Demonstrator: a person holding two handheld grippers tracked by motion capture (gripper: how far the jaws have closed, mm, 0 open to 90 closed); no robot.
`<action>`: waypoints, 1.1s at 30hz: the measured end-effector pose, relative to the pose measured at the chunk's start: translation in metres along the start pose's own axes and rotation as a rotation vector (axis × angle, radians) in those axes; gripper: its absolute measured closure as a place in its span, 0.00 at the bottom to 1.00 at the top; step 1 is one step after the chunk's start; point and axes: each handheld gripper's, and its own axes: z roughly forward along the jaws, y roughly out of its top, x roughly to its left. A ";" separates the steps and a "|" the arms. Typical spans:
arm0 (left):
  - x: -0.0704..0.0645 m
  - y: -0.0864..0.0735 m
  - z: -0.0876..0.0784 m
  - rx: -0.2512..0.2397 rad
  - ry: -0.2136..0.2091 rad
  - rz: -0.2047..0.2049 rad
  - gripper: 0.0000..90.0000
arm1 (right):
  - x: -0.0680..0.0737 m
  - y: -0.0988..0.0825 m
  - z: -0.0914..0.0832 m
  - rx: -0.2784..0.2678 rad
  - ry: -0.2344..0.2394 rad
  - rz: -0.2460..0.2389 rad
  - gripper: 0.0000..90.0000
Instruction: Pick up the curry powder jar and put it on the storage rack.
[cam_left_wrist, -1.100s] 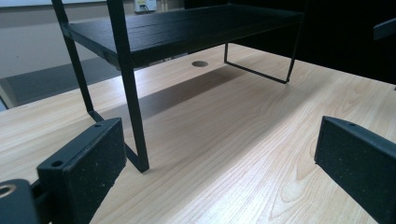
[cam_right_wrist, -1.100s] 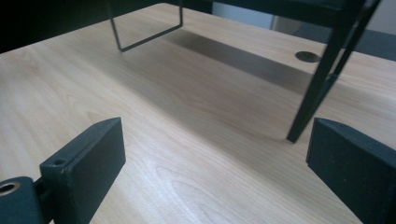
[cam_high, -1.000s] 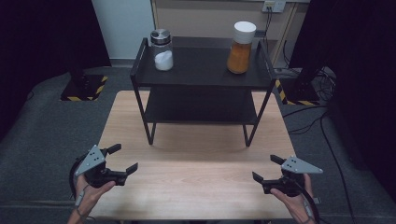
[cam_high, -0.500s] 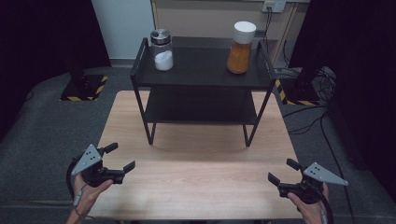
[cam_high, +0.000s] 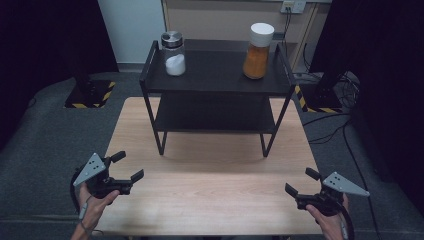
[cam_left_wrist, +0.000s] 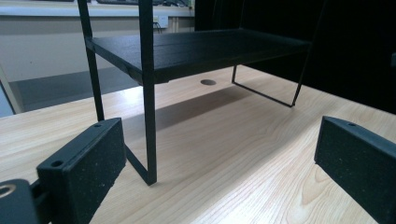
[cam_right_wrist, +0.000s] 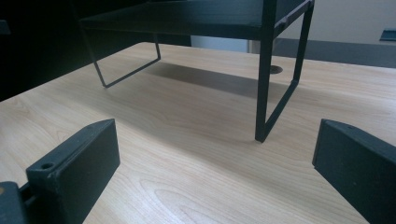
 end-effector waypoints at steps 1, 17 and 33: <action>0.000 0.000 0.000 -0.001 0.003 0.000 0.01 | 0.000 0.000 0.000 0.003 0.000 -0.005 0.01; -0.001 0.000 -0.001 0.004 0.012 0.011 0.01 | 0.000 -0.002 -0.002 -0.006 -0.012 0.003 0.02; -0.002 0.001 0.000 0.009 0.012 0.020 0.01 | -0.001 -0.002 -0.002 -0.008 -0.008 0.000 0.02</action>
